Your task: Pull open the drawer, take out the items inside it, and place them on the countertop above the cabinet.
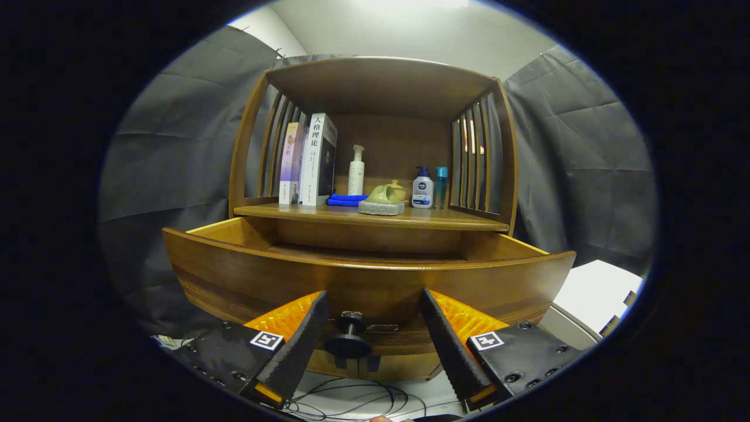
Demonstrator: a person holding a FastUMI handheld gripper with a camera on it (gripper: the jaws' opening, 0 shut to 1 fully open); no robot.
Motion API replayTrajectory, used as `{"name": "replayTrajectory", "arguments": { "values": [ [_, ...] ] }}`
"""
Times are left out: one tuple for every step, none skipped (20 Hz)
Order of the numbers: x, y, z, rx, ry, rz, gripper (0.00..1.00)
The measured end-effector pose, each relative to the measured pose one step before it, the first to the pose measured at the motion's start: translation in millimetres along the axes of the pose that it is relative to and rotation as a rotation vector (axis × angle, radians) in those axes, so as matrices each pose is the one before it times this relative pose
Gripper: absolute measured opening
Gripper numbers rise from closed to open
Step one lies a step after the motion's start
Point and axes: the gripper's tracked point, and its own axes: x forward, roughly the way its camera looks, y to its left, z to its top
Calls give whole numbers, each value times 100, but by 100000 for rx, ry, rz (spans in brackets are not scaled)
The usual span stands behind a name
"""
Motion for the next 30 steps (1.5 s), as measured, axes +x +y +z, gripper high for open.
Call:
{"name": "replayTrajectory", "arguments": {
  "values": [
    [1079,75,36,339,331,-153,100],
    [711,-88,-151,62,1965,101,100],
    [1275,143,485,879,-1011,-101,100],
    [703,37,-256,309,1479,30,99],
    [1004,-17,459,-78,-91,-299,99],
    [890,37,-1,-170,250,-110,99],
    [1089,34,289,-76,-243,-2,99],
    [954,-13,-6,-249,-123,31,99],
    [942,-55,209,-100,152,63,99],
    [820,-10,40,495,78,142,99],
    [815,6,149,291,-39,14,99],
    [698,-10,101,-204,-264,-120,99],
    [740,-14,119,-439,31,-125,99],
    [643,2,82,-131,-465,-87,99],
    [749,76,93,-26,-117,-60,99],
    [683,-74,107,-308,-149,-66,99],
    [697,-10,60,-223,374,52,99],
    [190,-136,-80,39,-4,-867,98],
    [-333,-214,404,-241,7,-122,98],
    [177,113,-161,-935,-749,-400,98],
    [73,-62,-20,-405,-559,90,98],
    [166,-37,-13,-296,678,25,97],
    [-215,-110,-265,-1,1190,141,98],
    [-94,-197,66,264,719,-136,98],
    [66,-357,225,-1262,610,-659,98],
    [-298,-763,394,-1963,-326,-1838,98],
    [-498,-747,706,-1123,-1633,-1460,98],
    [-253,-142,847,-10,-2087,-444,98],
    [-667,-287,935,509,-1904,293,98],
    [-789,-385,924,341,-1621,-37,98]
  ]
}}
